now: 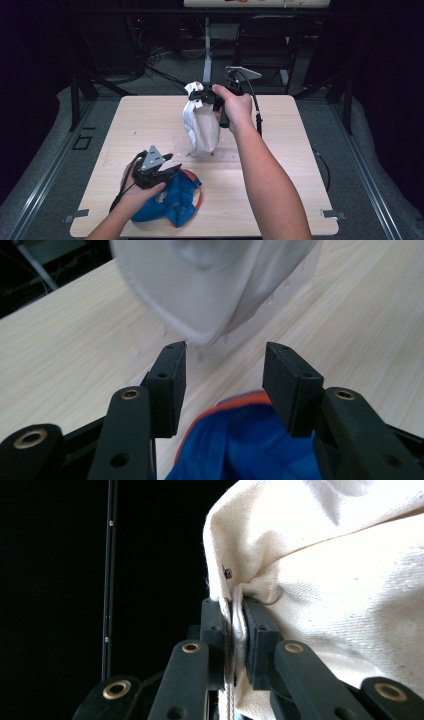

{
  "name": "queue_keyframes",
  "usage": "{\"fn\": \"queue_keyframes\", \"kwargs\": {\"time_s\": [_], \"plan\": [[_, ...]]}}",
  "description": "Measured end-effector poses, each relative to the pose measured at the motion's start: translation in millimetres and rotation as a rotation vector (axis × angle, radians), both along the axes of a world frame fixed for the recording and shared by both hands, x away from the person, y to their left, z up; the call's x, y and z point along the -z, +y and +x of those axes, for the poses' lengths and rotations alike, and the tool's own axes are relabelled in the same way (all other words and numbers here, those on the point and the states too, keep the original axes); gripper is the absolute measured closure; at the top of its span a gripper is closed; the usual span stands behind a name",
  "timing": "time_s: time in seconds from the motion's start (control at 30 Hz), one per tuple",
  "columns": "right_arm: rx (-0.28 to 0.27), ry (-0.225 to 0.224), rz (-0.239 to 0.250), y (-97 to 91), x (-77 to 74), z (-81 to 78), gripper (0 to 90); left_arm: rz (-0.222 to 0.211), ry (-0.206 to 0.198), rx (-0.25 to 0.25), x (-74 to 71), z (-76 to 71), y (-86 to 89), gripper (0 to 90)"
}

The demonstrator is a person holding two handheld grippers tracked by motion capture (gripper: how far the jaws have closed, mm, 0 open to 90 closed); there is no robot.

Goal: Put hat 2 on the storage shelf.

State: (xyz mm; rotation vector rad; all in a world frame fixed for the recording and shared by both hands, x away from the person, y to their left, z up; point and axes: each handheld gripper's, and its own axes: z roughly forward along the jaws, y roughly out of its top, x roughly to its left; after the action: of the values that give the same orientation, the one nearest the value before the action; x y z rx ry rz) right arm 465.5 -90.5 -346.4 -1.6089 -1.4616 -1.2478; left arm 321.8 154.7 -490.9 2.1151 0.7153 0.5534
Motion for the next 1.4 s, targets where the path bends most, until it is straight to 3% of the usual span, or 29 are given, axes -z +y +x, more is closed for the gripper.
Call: {"fn": "queue_keyframes", "kwargs": {"time_s": [0.1, 0.27, 0.33, 0.57, 0.63, 0.67, 0.7, 0.97, 1.07, 1.23, 1.37, 1.4], "plan": [[-0.003, -0.007, -0.001, 1.0, 0.4, -2.1, 81.6, 0.011, 0.007, -0.015, -0.8, 9.0, -18.4, 55.9], [-0.010, -0.009, 0.002, -0.8, 0.9, -4.0, 81.6, 0.071, 0.001, -0.040, 4.6, 16.0, -28.7, 81.3], [-0.016, -0.010, -0.004, -2.9, 1.5, -5.0, 81.6, 0.068, -0.011, -0.048, 6.0, 17.5, -27.5, 82.3], [-0.018, -0.017, -0.003, -9.4, 1.5, -8.8, 81.6, 0.039, 0.005, -0.048, 8.4, 18.4, -13.8, 85.2], [-0.036, -0.020, -0.014, -9.3, 2.5, -10.7, 81.4, -0.017, 0.048, -0.060, 12.9, 20.2, -2.2, 85.4], [-0.036, -0.020, -0.014, -9.3, 2.5, -10.7, 81.4, -0.017, 0.048, -0.060, 12.9, 20.2, -2.2, 85.5], [-0.038, -0.019, -0.020, -7.8, 4.4, -11.7, 81.1, -0.044, 0.057, -0.069, 16.2, 20.8, 1.7, 85.5], [-0.045, -0.002, -0.059, -5.3, 17.7, -11.2, 79.1, -0.100, 0.140, -0.071, 28.7, 24.8, 13.8, 85.7], [-0.061, -0.012, -0.105, -6.4, 21.8, -11.2, 78.3, -0.125, 0.172, -0.076, 31.4, 27.3, 17.2, 85.8], [-0.052, -0.010, -0.140, -9.3, 30.3, -12.8, 77.1, -0.157, 0.191, -0.089, 33.5, 29.5, 22.7, 85.9], [-0.038, -0.013, -0.157, -9.0, 32.4, -13.9, 75.4, -0.117, 0.202, -0.085, 38.7, 29.3, 18.9, 86.2], [-0.045, -0.019, -0.169, -10.1, 33.2, -14.1, 74.8, -0.123, 0.200, -0.086, 39.4, 29.4, 19.3, 86.3]]}}
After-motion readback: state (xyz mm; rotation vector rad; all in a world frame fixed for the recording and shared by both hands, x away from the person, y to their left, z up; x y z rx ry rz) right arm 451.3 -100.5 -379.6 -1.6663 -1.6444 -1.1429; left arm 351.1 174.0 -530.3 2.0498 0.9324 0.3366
